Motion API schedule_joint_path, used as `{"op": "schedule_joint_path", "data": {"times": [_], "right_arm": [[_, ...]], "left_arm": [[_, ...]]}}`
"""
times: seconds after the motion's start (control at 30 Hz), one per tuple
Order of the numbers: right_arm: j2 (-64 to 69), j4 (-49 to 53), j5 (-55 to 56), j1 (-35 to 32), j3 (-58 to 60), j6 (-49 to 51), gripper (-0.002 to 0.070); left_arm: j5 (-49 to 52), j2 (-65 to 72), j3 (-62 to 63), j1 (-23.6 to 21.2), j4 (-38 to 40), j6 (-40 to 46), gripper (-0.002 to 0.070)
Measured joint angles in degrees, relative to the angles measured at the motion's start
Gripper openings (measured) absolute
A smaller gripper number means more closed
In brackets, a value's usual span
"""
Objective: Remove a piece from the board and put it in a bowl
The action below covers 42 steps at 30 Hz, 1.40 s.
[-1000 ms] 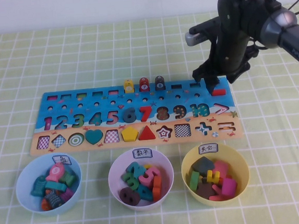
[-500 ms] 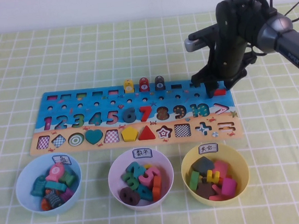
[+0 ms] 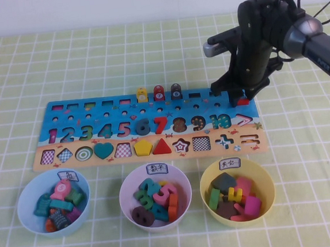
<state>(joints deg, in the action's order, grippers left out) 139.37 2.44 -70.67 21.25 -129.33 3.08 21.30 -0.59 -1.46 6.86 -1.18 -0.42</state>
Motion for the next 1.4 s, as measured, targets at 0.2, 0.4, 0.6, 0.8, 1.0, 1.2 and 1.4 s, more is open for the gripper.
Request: {"op": "schedule_joint_path", "data": {"times": [0.2,0.4,0.6,0.8,1.0,1.2,1.4], "right_arm": [[-1.2,0.1,-0.2,0.0,-1.5,0.1,0.0275],[-4.5,-0.9,-0.2,0.0,-3.4,0.1,0.0274],[-9.0,-6.1,-0.4,0.1,-2.9,-1.7,0.0274],[-20.4,-7.0,-0.4,3.0,8.2,-5.0,0.0274],[-34.7,-6.9,-0.3,9.5,30.2,-5.9,0.0274],[-42.1,-6.1,-0.3,15.1,47.9,-6.0,0.0274],[-42.4,-7.0,6.0,15.4,56.3,-6.0,0.0274]], "left_arm": [[0.0,0.0,0.0,0.0,0.0,0.0,-0.0005],[0.0,0.0,0.0,0.0,0.0,0.0,-0.0005],[0.0,0.0,0.0,0.0,0.0,0.0,-0.0005],[0.0,0.0,0.0,0.0,0.0,0.0,-0.0005],[0.0,0.0,0.0,0.0,0.0,0.0,-0.0005],[0.0,0.0,0.0,0.0,0.0,0.0,-0.0005],[0.0,0.0,0.0,0.0,0.0,0.0,-0.0005]]}}
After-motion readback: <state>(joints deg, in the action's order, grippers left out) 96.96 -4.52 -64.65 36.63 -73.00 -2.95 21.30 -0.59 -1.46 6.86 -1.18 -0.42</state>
